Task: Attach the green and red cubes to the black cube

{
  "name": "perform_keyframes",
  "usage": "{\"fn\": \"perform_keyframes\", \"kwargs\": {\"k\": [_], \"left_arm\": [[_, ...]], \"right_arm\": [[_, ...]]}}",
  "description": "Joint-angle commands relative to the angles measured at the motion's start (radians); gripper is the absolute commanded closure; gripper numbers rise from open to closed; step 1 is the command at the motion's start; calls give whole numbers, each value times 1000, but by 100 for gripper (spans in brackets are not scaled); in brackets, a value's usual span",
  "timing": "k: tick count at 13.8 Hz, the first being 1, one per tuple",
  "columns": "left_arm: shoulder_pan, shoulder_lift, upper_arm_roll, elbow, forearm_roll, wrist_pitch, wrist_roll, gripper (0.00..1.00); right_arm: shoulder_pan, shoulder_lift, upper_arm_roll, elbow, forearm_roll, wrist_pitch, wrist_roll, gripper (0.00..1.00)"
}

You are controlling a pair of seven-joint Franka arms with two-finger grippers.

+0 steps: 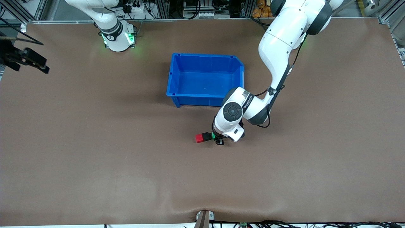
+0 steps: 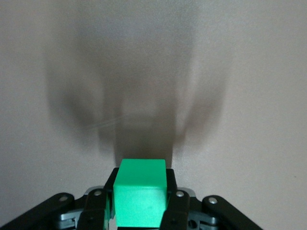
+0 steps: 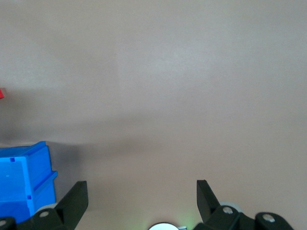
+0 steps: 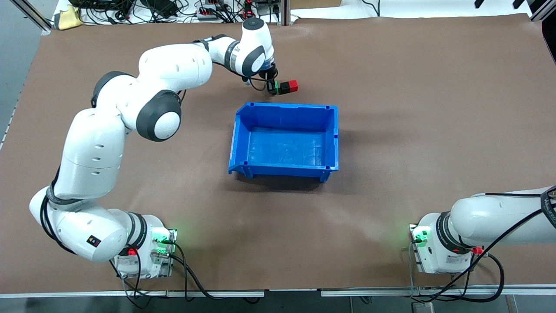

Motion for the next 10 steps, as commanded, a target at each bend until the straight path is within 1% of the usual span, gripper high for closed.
{"fn": "perform_keyframes", "kwargs": {"k": [1,3,6,7,8,9,10], "left_arm": [[-24,26,10,25,-14,5,-20,100],[-30,29,12,26,-14,14,-24,100],[-39,29,18,28,-13,68,-43,100],[-39,29,21,28,-7,74,-35,48],[-39,29,24,28,-7,77,-37,0],[-39,30,24,25,-7,77,-35,0],[-39,30,25,25,-2,77,-32,0]], "right_arm": [[-2,16,-6,44,17,-76,-19,0],[0,16,-9,53,13,-73,-21,0],[6,19,-17,53,9,-70,-22,0],[23,19,-18,53,-4,-70,-22,0],[58,21,-29,53,-20,-70,-22,0],[73,22,-46,53,-26,-70,-22,0],[67,22,-49,53,-21,-69,-25,0]]}}
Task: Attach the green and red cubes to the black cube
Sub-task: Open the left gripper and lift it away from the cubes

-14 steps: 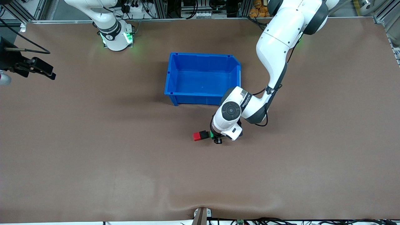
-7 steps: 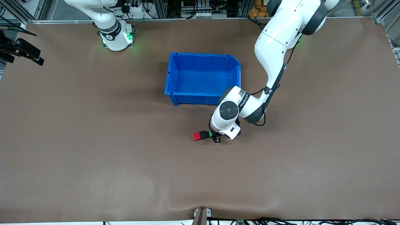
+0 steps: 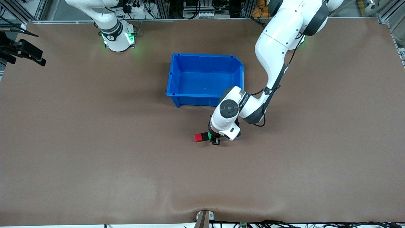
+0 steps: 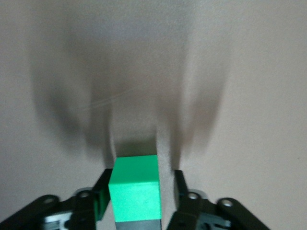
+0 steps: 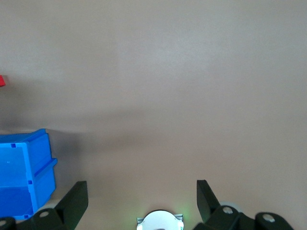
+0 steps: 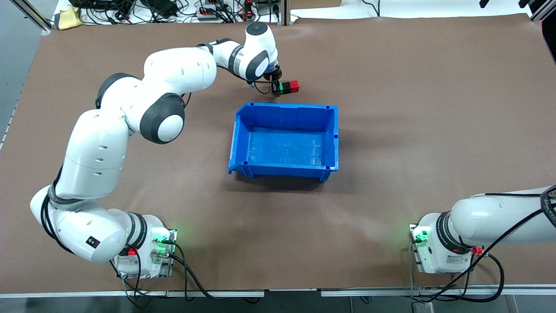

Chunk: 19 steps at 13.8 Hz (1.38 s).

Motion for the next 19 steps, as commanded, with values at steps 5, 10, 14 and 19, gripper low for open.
{"fn": "perform_keyframes", "kwargs": {"k": [5,10,14,19], "left_arm": [[-14,-31,12,20,140,-39,75,0],[6,-100,12,3,187,-116,207,0],[125,-184,24,-8,187,-234,516,0],[276,-411,15,-162,184,-320,819,0]], "right_arm": [[27,13,-52,26,-36,28,-196,0],[47,8,-93,23,-2,20,-193,0],[51,15,-93,25,2,25,-193,0],[53,15,-93,25,22,20,-193,0]]}}
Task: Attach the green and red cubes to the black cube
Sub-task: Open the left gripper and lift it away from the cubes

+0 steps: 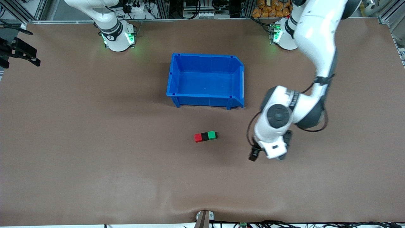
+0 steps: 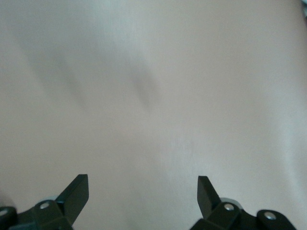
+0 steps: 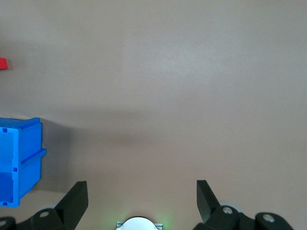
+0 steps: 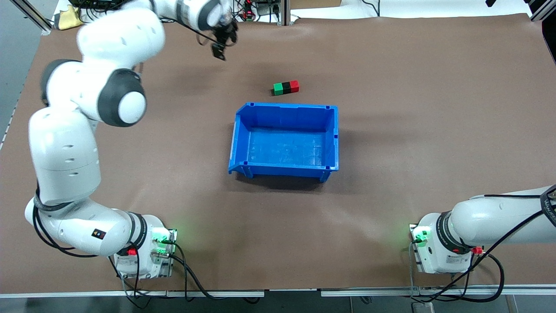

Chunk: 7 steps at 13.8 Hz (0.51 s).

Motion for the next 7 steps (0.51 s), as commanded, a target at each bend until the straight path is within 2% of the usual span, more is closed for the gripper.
{"fn": "perform_keyframes", "kwargs": {"k": [1,3,7], "left_arm": [[64,-202,-18,-190,15,-10,114,0],[112,-306,-20,-279,6,-10,225,0],[179,-426,-20,-329,0,-67,436,0]], "right_arm": [[19,12,-16,23,19,-11,-7,0],[19,12,-16,22,19,-11,-7,0],[11,13,-18,20,22,-9,-7,0]]}}
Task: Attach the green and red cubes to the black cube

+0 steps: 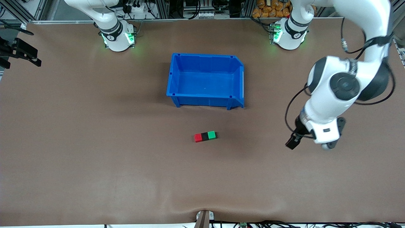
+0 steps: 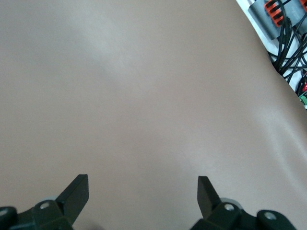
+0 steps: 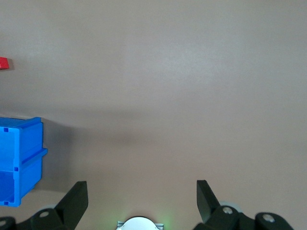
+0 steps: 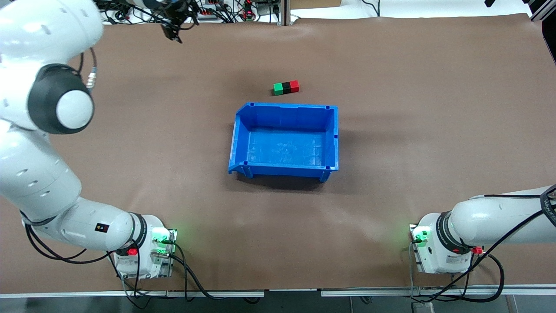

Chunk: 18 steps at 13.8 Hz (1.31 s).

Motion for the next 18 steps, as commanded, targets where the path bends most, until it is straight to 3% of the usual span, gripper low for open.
{"fn": "perform_keyframes", "kwargs": {"k": [1,8,12,18], "left_arm": [[59,-107,-16,-69,-3,-69,195,0],[182,-236,-16,-57,-96,-297,841,0],[188,-300,-29,-39,-101,-448,1128,0],[202,-326,-25,70,-87,-557,1231,0]], "right_arm": [[12,11,-15,20,19,-9,-7,0],[5,15,-15,22,47,-1,-7,0],[8,15,-15,22,47,-1,-7,0],[9,17,-15,23,47,0,-7,0]]}}
